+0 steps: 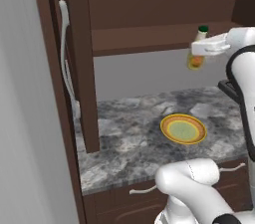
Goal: Move the hot dog bun to the plate on the dining table and place the condiment next to that plate. Then navigate to the fridge and take the sausage and place it on the plate as well.
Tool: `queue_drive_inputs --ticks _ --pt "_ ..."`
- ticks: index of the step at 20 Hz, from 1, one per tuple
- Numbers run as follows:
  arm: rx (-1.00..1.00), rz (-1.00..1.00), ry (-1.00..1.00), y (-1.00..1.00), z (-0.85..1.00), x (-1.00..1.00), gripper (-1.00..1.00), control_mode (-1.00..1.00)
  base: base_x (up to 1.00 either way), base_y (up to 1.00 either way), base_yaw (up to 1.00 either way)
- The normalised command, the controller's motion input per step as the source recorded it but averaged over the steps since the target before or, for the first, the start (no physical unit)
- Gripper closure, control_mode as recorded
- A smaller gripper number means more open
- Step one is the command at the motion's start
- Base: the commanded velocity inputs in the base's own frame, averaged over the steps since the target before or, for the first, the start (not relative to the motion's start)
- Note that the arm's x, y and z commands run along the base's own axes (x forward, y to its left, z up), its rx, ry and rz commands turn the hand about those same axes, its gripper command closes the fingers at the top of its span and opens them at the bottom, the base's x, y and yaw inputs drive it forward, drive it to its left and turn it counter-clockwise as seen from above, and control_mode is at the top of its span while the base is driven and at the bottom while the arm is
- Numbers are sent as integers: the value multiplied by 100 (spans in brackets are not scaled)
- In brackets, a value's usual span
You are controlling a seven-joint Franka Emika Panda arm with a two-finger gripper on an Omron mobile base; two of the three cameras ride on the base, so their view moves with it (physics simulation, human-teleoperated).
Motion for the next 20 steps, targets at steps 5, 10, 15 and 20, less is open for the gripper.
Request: queue_drive_inputs --ticks 5,10,15,20 --pt "-2 -1 5 0 -16 -33 100 100 -53 0 -5" --pt "0 0 0 0 0 0 100 100 -100 -1 -31" --pt "0 0 0 0 0 0 100 100 -84 3 -77" --pt "0 0 0 0 0 0 100 100 -75 21 -86"
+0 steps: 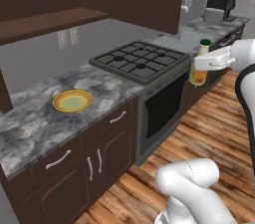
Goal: Move the hot dog bun to the plate on the dining table and place the condiment next to that plate. Then navigate to the fridge and take the sausage and place it on the plate as well.
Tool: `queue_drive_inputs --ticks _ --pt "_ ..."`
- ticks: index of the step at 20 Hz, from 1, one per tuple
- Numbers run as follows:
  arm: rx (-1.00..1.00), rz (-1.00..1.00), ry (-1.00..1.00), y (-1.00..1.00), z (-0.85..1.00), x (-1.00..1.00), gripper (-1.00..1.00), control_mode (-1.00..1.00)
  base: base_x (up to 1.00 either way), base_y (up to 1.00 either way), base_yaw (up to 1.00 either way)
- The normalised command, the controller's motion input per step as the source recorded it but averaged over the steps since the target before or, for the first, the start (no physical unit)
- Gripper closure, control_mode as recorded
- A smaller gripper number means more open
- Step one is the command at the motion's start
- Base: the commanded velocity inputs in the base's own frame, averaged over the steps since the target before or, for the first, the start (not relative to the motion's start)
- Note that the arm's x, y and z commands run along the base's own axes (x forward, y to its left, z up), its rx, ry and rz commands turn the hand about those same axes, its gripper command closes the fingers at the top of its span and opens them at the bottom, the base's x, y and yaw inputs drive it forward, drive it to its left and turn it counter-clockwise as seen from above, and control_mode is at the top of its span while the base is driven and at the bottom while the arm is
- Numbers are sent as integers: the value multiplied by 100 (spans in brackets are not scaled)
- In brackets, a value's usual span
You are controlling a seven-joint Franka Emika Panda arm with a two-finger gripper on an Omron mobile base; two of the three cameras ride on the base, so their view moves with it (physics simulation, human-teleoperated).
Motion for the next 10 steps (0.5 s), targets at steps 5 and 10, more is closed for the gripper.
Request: queue_drive_inputs --ticks 5,10 --pt "0 0 0 0 0 0 100 100 -89 25 -80" --pt "0 0 0 0 0 0 100 100 -100 23 -67"
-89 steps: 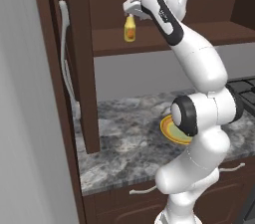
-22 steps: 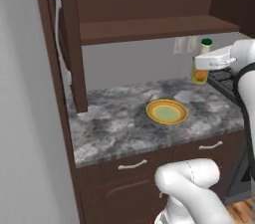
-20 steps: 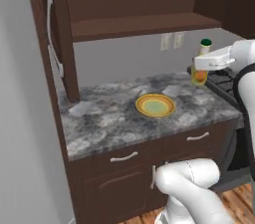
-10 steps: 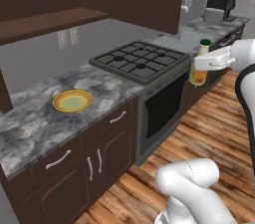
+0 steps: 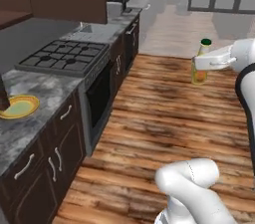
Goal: Move the hot dog bun to the plate on the dining table and place the condiment next to that plate. Then navigate to the fridge and take the sausage and place it on the plate as well.
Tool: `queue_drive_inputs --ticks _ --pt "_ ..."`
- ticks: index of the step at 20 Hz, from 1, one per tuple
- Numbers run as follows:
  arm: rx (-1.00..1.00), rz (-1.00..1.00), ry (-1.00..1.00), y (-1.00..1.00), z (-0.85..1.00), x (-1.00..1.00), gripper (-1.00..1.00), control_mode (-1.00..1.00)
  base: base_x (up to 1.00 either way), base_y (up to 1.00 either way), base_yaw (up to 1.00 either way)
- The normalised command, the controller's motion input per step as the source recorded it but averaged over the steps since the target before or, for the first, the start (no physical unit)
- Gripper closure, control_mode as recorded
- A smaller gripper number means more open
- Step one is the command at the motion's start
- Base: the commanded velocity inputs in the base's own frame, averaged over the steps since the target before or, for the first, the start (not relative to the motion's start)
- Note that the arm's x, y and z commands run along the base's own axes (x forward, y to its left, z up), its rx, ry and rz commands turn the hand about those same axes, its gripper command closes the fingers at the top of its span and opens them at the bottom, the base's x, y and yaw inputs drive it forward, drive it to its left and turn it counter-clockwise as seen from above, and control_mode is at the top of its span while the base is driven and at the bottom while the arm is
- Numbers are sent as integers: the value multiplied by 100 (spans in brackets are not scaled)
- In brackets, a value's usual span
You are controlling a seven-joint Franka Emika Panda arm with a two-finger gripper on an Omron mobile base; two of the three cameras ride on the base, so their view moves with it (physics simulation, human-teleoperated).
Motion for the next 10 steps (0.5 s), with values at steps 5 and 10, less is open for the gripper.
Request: queue_drive_inputs --ticks 5,10 --pt "0 0 0 0 0 0 100 100 -100 17 -62" --pt "0 0 0 0 0 0 100 100 -100 -14 -41"
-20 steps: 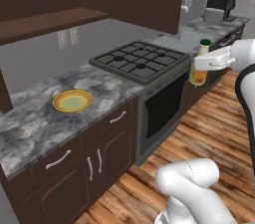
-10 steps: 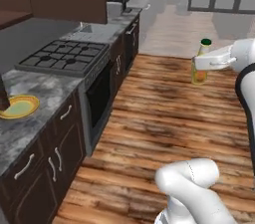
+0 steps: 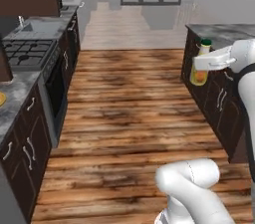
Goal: Move the hot dog bun to the plate on the dining table and place the condiment next to that plate. Then navigate to the fridge and take the sausage and place it on the plate as well.
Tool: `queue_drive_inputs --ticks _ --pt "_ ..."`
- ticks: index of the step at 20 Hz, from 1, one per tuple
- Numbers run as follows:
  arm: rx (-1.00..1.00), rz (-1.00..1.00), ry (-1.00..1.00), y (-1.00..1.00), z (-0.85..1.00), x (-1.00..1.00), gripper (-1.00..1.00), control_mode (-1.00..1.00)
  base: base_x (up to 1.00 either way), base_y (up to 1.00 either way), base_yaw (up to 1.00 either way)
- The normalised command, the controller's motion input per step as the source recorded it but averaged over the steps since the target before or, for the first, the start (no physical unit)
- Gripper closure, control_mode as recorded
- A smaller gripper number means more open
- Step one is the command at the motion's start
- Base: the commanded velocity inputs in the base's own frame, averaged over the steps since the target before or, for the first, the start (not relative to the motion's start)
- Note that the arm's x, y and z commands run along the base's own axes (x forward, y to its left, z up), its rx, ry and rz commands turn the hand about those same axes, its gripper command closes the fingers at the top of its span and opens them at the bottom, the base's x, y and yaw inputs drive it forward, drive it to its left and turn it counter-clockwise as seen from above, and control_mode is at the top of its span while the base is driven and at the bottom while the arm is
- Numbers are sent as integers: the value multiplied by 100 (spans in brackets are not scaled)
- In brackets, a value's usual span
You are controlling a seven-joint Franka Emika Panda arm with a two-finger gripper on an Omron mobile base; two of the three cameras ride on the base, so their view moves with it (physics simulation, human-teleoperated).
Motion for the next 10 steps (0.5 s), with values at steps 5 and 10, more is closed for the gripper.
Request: queue_drive_inputs --ticks 5,10 --pt "0 0 0 0 0 0 100 100 -100 -63 -18" --pt "0 0 0 0 0 0 100 100 -49 -96 -7"
